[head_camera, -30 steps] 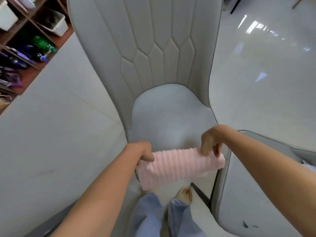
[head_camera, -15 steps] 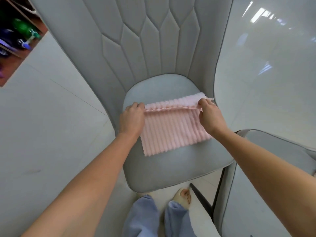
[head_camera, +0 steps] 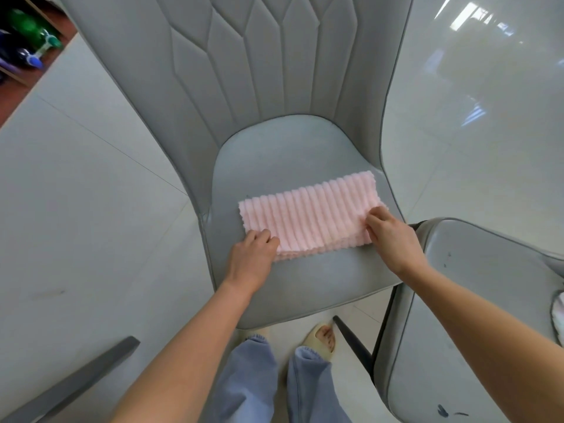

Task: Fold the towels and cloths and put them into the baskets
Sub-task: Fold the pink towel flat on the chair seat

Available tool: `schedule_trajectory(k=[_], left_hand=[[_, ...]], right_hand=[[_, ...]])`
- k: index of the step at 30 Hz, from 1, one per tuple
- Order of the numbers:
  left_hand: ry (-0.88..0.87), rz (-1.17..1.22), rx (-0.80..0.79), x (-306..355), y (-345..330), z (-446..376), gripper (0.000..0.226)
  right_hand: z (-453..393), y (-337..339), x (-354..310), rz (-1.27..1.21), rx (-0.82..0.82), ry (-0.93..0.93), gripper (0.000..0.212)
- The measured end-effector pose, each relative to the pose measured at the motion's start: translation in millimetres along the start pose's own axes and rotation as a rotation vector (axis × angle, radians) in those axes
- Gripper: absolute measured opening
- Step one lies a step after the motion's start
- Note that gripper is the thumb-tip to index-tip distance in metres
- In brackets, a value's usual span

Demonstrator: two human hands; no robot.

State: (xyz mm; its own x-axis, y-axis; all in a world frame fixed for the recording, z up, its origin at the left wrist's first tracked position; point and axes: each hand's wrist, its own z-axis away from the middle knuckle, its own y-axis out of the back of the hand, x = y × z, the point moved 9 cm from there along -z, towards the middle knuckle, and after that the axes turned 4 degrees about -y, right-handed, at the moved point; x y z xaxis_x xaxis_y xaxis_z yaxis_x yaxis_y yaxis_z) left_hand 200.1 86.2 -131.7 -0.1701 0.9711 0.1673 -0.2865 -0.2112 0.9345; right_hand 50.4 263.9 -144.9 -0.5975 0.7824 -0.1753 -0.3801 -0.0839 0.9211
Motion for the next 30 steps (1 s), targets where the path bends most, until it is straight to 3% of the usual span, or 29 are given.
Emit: schedule_trajectory(k=[8, 13, 17, 19, 21, 24, 26, 30], left_hand=[[0.100, -0.008, 0.141, -8.9, 3.6, 8.8, 0.031], [0.079, -0.035, 0.152, -2.2, -0.7, 11.1, 0.030], [0.041, -0.092, 0.016, 5.6, -10.0, 12.0, 0.020], [0.033, -0.084, -0.056, 5.2, -15.9, 13.7, 0.026], [-0.024, -0.036, 0.047, 9.4, -2.6, 10.0, 0.033], [-0.132, 0.101, 0.373, 15.2, 26.4, -7.4, 0.026], [-0.185, 0.121, 0.485, 18.7, 32.9, -26.6, 0.017], [-0.185, 0.003, 0.390, 21.5, -2.5, -60.8, 0.041]], right_hand=[[26.9, 22.2, -8.3, -0.061, 0.227, 0.040, 0.012], [39.6, 3.9, -9.0, -0.016, 0.149, 0.064, 0.011], [43.3, -4.4, -11.8, 0.037, 0.063, 0.062, 0.008], [42.4, -12.8, -13.6, 0.079, -0.030, 0.062, 0.013], [41.0, -10.8, -17.0, 0.083, -0.032, 0.092, 0.022], [28.6, 16.9, -31.9, 0.012, 0.221, 0.165, 0.019], [12.4, 20.3, -47.0, 0.031, 0.322, 0.238, 0.014], [-26.5, -10.3, -64.9, 0.084, 0.254, 0.322, 0.047]])
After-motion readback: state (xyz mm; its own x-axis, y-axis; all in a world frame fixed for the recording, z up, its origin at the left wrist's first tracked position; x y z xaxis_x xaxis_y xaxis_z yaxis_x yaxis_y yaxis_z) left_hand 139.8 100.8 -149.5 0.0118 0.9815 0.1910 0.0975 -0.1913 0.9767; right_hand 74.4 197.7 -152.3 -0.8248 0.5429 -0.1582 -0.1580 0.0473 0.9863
